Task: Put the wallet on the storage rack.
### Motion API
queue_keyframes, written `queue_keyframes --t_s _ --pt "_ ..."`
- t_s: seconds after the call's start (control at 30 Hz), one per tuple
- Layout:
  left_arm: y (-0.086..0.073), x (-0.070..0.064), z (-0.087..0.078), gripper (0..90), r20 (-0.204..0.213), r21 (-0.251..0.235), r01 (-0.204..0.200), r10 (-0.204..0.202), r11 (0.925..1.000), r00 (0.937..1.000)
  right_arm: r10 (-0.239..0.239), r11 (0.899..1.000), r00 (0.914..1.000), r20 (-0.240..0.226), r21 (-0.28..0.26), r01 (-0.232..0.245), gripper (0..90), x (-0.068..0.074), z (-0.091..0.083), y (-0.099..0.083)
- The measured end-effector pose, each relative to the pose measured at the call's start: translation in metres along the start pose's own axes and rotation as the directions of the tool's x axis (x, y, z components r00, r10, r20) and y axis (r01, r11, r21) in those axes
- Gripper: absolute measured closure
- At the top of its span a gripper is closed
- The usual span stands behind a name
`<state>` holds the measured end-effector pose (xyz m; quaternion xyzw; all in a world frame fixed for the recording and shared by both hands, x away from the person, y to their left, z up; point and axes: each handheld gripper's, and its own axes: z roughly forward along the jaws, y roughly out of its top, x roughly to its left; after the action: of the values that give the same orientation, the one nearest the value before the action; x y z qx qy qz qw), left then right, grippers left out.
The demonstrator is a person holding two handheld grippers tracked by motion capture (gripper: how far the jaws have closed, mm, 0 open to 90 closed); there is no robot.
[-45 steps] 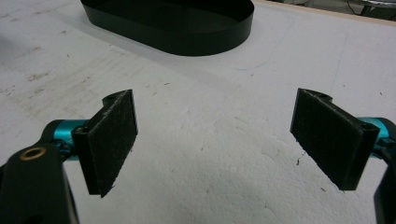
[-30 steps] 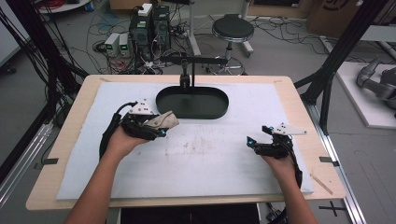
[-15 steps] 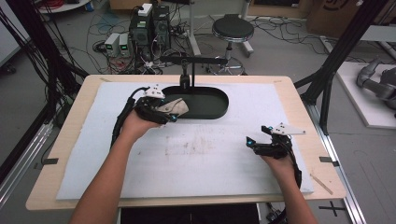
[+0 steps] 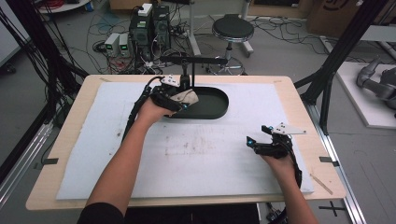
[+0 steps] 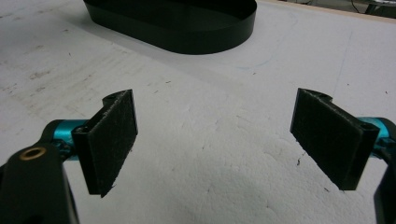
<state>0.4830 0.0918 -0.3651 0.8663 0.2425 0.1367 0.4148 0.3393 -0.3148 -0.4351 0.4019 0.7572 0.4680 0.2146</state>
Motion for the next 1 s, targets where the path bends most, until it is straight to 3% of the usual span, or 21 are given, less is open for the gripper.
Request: queue_keyframes --t_s 0.17,0.3,0.57,0.7,1.0 --pt "0.005 0.007 0.02 37.8 -0.006 0.015 -0.014 0.014 0.9998 0.9999 0.005 1.0 1.0 0.001 -0.003 -0.005 15.1 -0.001 -0.001 0.0" --pt "0.005 0.011 0.033 37.8 -0.005 -0.016 0.003 -0.003 0.9999 1.0 0.007 1.0 1.0 0.001 -0.004 -0.007 15.1 -0.001 -0.001 -0.001" --pt "0.01 0.02 0.056 37.8 -0.007 0.021 0.005 -0.005 0.9998 1.0 0.009 1.0 1.0 0.003 -0.005 -0.009 15.2 -0.003 -0.001 -0.001" --pt "0.01 0.025 0.065 37.7 -0.017 0.003 0.017 -0.017 0.9998 0.9997 0.015 1.0 0.9999 0.002 -0.005 -0.015 15.1 -0.004 -0.001 -0.001" --pt "0.001 0.033 0.085 37.4 -0.013 0.065 0.04 -0.039 0.9971 0.9992 0.012 1.0 0.9999 0.001 -0.002 -0.012 15.1 -0.004 0.001 -0.001"
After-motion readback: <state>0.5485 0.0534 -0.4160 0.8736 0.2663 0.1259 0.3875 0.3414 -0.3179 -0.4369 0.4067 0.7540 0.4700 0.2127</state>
